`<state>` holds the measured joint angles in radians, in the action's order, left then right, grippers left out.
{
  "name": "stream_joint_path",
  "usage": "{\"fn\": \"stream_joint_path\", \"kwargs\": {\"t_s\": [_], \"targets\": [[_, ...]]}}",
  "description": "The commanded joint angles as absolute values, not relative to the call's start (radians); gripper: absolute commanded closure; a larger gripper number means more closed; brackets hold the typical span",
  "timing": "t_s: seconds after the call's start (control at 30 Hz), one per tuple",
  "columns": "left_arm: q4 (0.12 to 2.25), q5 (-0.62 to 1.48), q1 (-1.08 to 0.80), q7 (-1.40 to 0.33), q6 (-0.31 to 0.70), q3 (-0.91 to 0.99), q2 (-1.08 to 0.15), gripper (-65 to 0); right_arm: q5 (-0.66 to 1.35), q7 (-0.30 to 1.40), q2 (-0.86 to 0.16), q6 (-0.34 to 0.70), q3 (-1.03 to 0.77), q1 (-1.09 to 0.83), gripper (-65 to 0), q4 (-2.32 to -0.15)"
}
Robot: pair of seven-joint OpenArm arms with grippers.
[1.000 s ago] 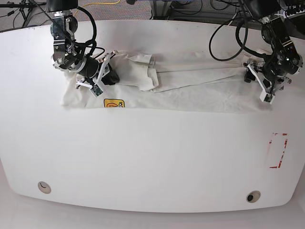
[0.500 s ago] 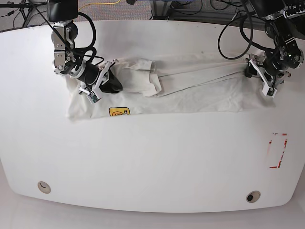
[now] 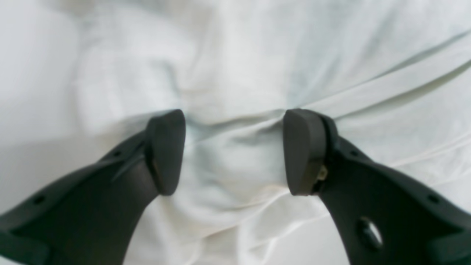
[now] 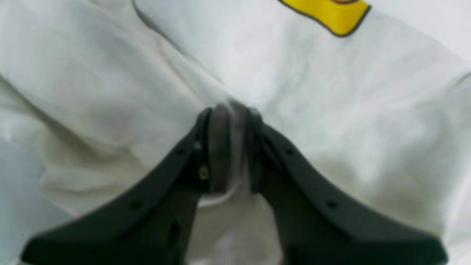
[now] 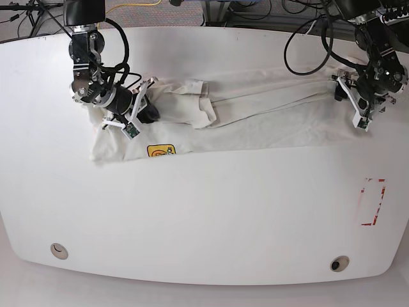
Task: Fold the T-shirt properly
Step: 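Grasp the shirt end with the left gripper and pull it outward to straighten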
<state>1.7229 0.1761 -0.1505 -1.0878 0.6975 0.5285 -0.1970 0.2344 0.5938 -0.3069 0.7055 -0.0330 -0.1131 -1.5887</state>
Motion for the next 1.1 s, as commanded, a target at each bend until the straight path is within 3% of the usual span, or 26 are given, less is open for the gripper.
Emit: {"fn": "stream_joint_path", "kwargs": {"t_s": [0.0, 0.27, 0.57, 0.73, 1.07], "targets": [[1.788, 0.188, -0.125, -1.087, 0.698, 0.533, -0.213, -38.2, 0.249, 0.607, -0.317, 0.698, -0.041, -0.104, -8.9, -1.67], [1.837, 0.309, -0.09, -1.158, 0.698, 0.616, -0.206, -38.9, 0.249, 0.716, -0.302, 0.698, -0.039, -0.114, -8.9, -1.84], [1.836, 0.527, -0.097, -1.219, 0.698, 0.825, -0.211, -56.5, 0.239, 0.771, -0.263, 0.698, -0.039, -0.114, -8.9, -1.893], [1.761, 0.647, -0.134, -1.219, 0.698, 0.888, -0.26, -57.6, 0.24, 0.771, -0.262, 0.698, -0.035, -0.114, -8.9, -1.888], [1.402, 0.777, -0.133, -1.214, 0.698, 0.906, -0.367, -57.4, 0.242, 0.771, -0.26, 0.698, -0.033, -0.117, -8.9, -1.886]]}}
